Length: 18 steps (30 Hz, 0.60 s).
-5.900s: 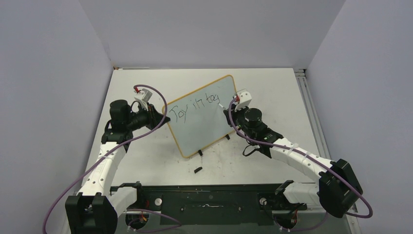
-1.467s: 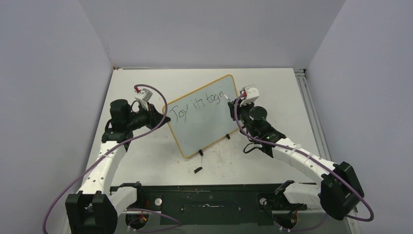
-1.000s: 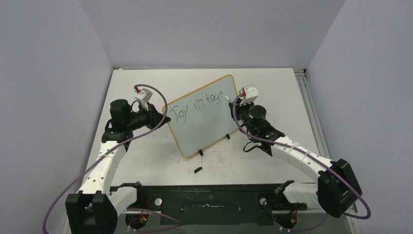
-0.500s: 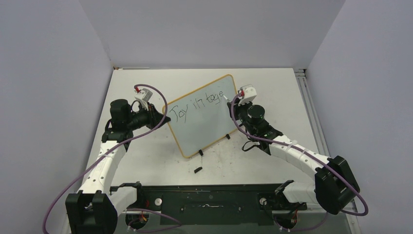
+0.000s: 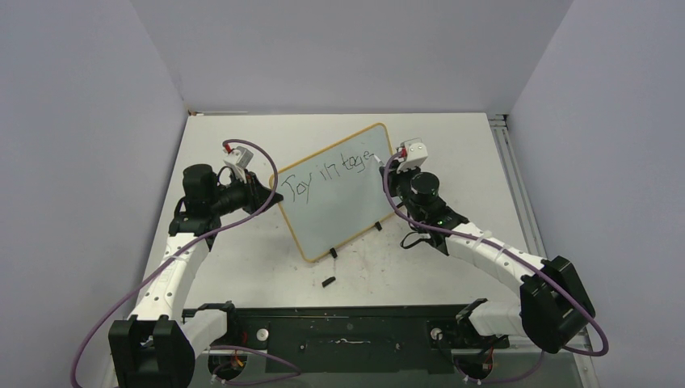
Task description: Write a sentence on the whiteboard
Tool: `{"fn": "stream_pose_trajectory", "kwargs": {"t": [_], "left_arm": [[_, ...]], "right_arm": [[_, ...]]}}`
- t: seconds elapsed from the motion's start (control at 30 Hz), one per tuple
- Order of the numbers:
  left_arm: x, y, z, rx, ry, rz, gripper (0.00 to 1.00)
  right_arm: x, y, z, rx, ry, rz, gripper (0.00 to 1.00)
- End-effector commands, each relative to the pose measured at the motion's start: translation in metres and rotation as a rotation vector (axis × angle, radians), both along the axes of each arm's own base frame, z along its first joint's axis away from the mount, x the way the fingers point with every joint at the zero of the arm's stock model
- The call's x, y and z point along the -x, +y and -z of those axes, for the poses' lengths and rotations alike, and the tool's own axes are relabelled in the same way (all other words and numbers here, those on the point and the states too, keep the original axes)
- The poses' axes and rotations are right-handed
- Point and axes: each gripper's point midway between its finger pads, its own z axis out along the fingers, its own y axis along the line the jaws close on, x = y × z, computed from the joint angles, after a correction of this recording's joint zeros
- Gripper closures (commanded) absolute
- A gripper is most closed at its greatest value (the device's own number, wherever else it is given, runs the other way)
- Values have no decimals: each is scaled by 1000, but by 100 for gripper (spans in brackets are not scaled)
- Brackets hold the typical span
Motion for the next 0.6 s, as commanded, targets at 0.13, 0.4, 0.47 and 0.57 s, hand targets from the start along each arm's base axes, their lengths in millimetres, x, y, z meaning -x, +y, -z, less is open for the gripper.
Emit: {"fn": "stream_pose_trajectory", "kwargs": {"t": [0.13,0.4,0.47,0.57], "left_arm": [[-2,2,1,-25,3,0,100],[-2,3,1,-25,3,-2,100],[-2,3,1,-25,3,-4,100],[-2,3,1,-26,4,-3,100]], "right_arm": [[-15,-4,-30,-48,-77,36,95],[-6,-5,-52,-85,-122,17,95],[-7,-5,-57,-86,-132,16,95],[-9,-3,-62,-91,-146,12,95]]}}
